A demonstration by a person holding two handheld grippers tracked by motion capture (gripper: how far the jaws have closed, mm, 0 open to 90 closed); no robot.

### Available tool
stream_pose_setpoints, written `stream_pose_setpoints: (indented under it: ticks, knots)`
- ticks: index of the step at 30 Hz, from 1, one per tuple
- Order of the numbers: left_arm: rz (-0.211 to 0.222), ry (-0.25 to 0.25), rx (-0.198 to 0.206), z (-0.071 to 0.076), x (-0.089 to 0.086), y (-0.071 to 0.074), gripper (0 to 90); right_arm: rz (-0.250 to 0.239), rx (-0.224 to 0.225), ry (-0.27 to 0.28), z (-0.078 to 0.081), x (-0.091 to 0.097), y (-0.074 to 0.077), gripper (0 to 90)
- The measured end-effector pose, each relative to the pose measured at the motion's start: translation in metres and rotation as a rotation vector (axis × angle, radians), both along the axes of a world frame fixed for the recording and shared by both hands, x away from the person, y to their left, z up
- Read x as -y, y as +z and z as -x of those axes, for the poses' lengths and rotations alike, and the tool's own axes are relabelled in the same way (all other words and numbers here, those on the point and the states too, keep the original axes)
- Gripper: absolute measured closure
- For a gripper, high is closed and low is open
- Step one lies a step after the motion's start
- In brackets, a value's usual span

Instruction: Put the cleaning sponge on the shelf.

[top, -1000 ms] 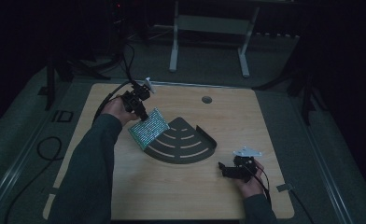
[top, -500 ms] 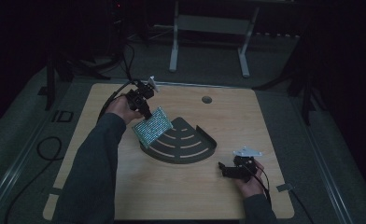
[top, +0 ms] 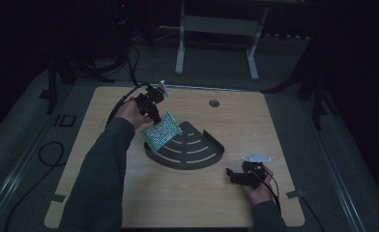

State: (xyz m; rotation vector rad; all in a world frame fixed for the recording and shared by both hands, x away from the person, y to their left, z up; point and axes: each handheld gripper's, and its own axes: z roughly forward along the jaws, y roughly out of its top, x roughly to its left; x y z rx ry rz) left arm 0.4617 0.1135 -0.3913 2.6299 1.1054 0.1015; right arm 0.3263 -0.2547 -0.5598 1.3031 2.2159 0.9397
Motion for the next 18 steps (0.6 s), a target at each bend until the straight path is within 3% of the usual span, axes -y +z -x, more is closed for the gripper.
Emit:
stream_pose_setpoints:
  ticks: [18]
  knots:
    - [-0.074, -0.012, 0.032, -0.005, 0.015, -0.017, 90.0, 0.000, 0.000, 0.001, 0.000, 0.000, 0.000, 13.4]
